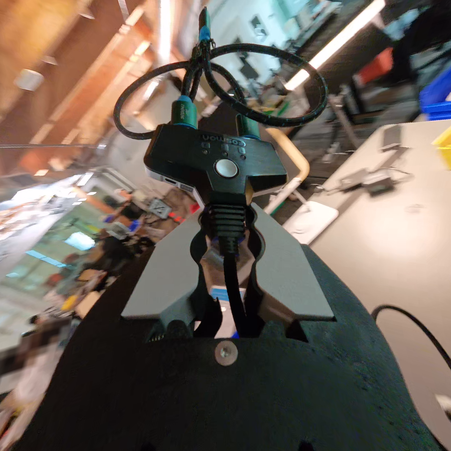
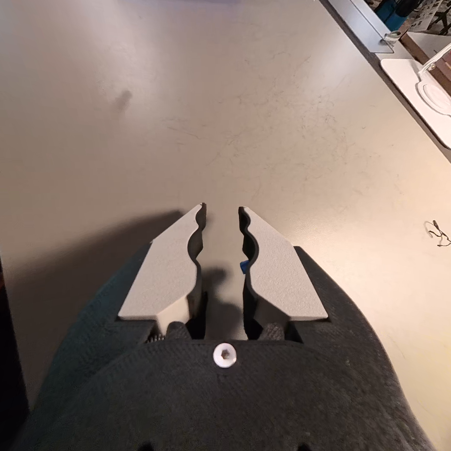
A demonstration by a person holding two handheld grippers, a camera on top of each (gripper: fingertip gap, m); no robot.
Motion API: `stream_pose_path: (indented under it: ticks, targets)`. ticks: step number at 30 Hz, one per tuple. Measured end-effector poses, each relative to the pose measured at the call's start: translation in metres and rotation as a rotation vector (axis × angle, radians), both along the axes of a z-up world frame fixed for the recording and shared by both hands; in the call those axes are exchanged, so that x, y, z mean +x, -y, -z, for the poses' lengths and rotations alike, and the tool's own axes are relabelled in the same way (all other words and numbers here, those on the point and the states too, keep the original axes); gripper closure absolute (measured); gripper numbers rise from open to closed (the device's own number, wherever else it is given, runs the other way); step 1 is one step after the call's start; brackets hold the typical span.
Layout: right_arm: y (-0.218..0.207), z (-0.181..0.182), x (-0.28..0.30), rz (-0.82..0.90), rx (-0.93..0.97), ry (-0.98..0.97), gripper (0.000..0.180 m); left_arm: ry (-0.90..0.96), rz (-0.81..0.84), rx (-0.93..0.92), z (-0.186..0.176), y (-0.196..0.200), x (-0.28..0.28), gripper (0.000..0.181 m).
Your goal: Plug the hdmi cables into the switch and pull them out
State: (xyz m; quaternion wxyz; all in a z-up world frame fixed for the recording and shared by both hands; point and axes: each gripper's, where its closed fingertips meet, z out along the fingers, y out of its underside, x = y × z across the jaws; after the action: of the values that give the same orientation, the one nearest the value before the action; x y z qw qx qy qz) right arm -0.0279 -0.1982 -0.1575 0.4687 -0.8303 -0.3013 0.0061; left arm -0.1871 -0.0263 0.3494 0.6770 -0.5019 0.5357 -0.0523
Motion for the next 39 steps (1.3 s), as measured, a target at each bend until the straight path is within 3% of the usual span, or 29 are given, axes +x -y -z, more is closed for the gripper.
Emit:
stream_pose_path:
  ticks: [4, 10, 14, 17, 24, 28, 33, 39]
  targets:
    - [0.001, -0.015, 0.007, 0.039, 0.094, -0.028, 0.151, -0.128, 0.18, -0.207, 0.1, -0.007, 0.055, 0.152]
    - [0.002, -0.049, 0.025, 0.115, 0.261, -0.151, 0.151, -0.344, 0.454, -0.487, 0.279, -0.015, 0.12, 0.153]
    - [-0.01, -0.059, 0.029, 0.089, 0.312, -0.076, 0.151, -0.487, 0.603, -0.594, 0.382, -0.013, 0.139, 0.153]
    - [-0.034, -0.056, 0.021, 0.006, 0.255, 0.015, 0.147, -0.539, 0.663, -0.653, 0.433, -0.013, 0.144, 0.153]
    - [-0.126, -0.045, 0.004, -0.198, 0.138, 0.177, 0.13, -0.542, 0.753, -0.675, 0.491, -0.02, 0.146, 0.152]
    - [-0.161, -0.02, -0.006, -0.284, 0.031, 0.219, 0.117, -0.562, 0.817, -0.688, 0.521, -0.02, 0.137, 0.152]
    - [-0.168, -0.003, 0.0, -0.274, 0.051, 0.325, 0.114, -0.581, 0.848, -0.66, 0.523, -0.022, 0.133, 0.152]
    - [-0.161, 0.005, 0.011, -0.215, 0.045, 0.369, 0.132, -0.573, 0.872, -0.632, 0.521, -0.02, 0.132, 0.152]
